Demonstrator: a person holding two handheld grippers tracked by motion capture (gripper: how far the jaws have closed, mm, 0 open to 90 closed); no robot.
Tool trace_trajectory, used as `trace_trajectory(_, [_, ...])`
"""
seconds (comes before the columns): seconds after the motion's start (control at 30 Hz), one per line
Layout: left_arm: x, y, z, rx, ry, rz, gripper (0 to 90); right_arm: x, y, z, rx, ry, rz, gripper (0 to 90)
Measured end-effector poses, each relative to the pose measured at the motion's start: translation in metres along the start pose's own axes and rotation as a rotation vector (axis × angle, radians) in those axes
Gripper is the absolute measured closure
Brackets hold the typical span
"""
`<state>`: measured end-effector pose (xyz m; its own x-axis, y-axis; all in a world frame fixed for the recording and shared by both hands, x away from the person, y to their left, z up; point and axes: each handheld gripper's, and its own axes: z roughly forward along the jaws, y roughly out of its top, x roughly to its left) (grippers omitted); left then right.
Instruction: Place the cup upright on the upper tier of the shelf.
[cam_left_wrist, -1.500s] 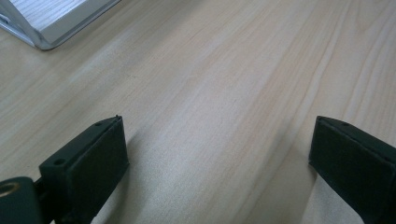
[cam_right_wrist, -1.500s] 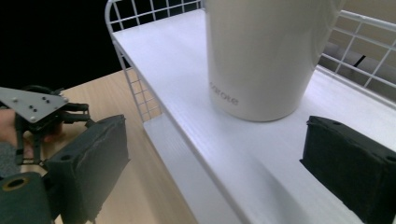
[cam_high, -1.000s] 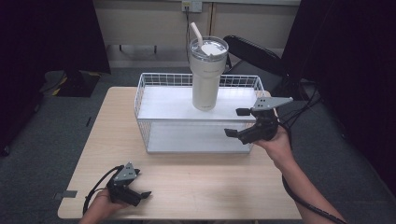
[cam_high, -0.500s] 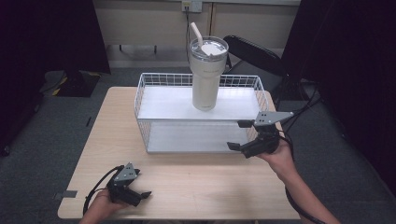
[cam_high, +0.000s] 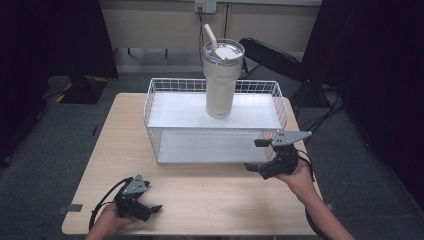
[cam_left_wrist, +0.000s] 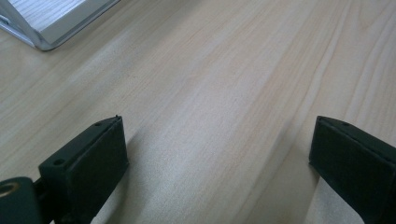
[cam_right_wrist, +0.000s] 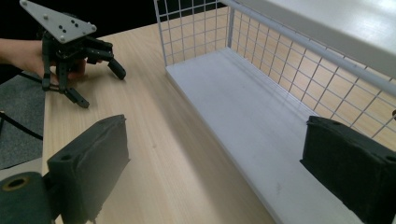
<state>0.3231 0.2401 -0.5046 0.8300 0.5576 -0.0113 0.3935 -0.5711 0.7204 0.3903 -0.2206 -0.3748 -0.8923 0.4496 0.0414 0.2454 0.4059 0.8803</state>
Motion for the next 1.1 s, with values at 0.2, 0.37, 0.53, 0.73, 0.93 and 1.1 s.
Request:
trace_trajectory(0.2, [0.000,0.000,0.000,0.000,0.000,0.000,3.7,-0.001,-0.015,0.001,-0.003,-0.002,0.023,6.4])
trace_trajectory(0.37, [0.000,0.000,0.000,0.000,0.000,0.000,3.7,0.000,-0.024,0.002,-0.010,-0.002,0.036,6.4])
trace_trajectory(0.53, [0.000,0.000,0.000,0.000,0.000,0.000,3.7,0.002,-0.033,0.004,-0.010,0.008,0.043,6.4])
trace_trajectory(0.73, [0.000,0.000,0.000,0.000,0.000,0.000,3.7,0.001,-0.047,0.006,-0.009,0.003,0.054,6.5])
trace_trajectory(0.93, [0.000,0.000,0.000,0.000,0.000,0.000,3.7,0.001,-0.059,0.009,0.006,0.005,0.064,6.5])
trace_trajectory(1.1, [0.000,0.000,0.000,0.000,0.000,0.000,3.7,0.001,-0.069,0.010,0.019,0.007,0.069,6.5])
